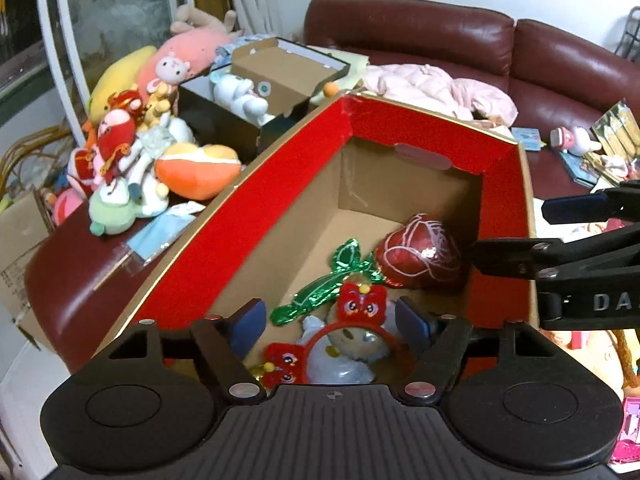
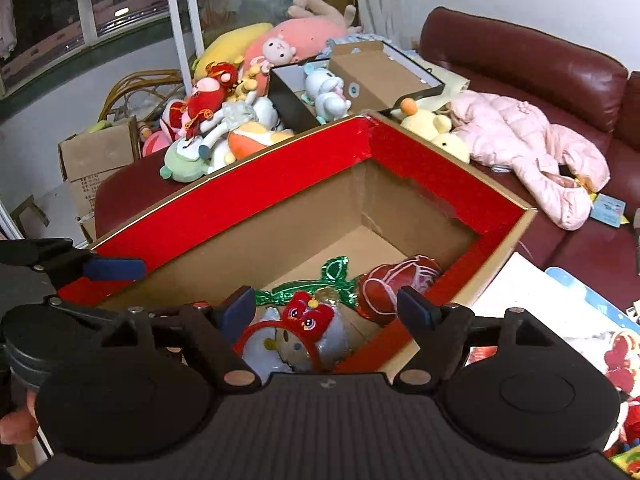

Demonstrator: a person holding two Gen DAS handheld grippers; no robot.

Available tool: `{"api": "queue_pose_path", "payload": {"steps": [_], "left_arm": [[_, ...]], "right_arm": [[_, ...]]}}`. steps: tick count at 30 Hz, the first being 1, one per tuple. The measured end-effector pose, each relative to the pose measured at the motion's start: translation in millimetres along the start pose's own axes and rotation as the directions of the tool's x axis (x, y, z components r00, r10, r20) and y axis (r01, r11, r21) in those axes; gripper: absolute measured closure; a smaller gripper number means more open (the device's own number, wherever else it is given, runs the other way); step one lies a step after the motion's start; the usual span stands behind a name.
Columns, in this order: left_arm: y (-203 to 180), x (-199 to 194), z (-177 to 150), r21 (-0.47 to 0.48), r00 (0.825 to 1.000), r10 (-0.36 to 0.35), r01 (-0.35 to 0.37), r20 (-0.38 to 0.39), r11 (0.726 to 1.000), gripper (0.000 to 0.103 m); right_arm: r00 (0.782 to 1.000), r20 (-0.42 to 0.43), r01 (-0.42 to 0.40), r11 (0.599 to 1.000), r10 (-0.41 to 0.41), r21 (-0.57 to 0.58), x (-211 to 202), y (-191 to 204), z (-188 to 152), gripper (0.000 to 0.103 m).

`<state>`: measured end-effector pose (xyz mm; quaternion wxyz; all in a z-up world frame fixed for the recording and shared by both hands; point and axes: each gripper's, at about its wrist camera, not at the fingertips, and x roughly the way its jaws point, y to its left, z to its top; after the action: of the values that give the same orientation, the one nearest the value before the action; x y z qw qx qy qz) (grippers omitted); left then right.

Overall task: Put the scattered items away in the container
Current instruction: 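Open both grippers to drop the headband into the red box, then move both grippers back to the toy pile toward the magenta toy house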

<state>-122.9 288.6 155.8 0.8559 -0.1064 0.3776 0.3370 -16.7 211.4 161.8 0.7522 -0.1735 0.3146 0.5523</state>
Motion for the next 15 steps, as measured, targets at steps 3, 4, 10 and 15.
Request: {"api": "queue_pose_path", "payload": {"steps": [3, 4, 10, 15], "left_arm": [[-9, -1, 0, 0.018, 1.000, -0.003, 0.003, 0.011, 1.000, 0.020], [-12, -1, 0, 0.024, 1.000, -0.006, 0.006, 0.013, 1.000, 0.020], [-31, -8, 4, 0.084, 0.999, -0.028, 0.025, 0.037, 0.996, 0.019], [-54, -17, 4, 0.146, 0.996, -0.077, 0.068, 0.055, 0.987, 0.016]], "right_arm": [[1.000, 0.010, 0.014, 1.000, -0.014, -0.003, -9, -7, -1, 0.020], [1.000, 0.012, 0.020, 1.000, -0.020, -0.001, -12, -10, -1, 0.020], [0.998, 0.026, 0.050, 0.998, -0.050, 0.029, -22, -26, -4, 0.020], [0.996, 0.033, 0.080, 0.995, -0.081, 0.056, -32, -42, -10, 0.020]]}}
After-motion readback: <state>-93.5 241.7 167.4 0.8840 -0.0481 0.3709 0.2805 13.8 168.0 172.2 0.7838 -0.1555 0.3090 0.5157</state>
